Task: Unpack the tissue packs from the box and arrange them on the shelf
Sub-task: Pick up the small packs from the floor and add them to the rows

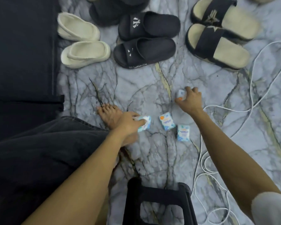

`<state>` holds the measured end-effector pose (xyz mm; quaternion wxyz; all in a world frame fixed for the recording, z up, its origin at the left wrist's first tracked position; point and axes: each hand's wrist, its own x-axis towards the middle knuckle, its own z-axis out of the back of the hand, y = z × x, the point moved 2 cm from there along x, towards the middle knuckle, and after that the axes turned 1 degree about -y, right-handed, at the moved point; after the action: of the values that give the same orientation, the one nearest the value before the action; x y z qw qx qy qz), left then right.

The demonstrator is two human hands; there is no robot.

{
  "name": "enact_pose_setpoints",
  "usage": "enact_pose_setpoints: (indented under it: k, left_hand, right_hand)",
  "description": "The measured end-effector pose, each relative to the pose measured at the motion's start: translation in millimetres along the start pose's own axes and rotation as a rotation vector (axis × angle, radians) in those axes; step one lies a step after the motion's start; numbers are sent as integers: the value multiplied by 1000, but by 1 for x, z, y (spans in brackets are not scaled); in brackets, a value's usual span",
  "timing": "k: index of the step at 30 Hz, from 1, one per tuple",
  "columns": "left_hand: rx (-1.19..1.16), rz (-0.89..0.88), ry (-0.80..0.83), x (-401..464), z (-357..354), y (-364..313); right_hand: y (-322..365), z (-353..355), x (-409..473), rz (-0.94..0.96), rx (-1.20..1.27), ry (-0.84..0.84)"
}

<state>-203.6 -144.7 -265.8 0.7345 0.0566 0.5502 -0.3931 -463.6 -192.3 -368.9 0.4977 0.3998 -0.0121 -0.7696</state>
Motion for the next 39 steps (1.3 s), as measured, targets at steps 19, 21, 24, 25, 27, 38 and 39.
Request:
enact_pose_setpoints:
  k: [19, 21, 24, 25, 27, 38, 39]
  left_hand:
    - [-1055, -290, -875, -466, 163, 174]
    - [-1158, -228, -1027, -503, 156, 224]
    - [-1415, -178, -1141, -531, 122, 290]
    - [-1482, -179, -1166, -534, 108, 309]
    - [-1588, -168, -1233, -532, 84, 345]
    - [-1801, 1, -1304, -474, 46, 428]
    - [-1809, -13, -1281, -474, 47, 428]
  right_hand:
    - [357, -2, -407, 483, 823, 989]
    - [391, -6, -465, 606, 738, 1071]
    - [417, -34, -552, 696, 586, 1220]
    - [417, -51, -576, 688, 506, 1269]
    - [405, -89, -613, 614, 365, 1360]
    - [339, -191, -637, 324, 177, 1337]
    - [341, -194, -637, 322, 169, 1328]
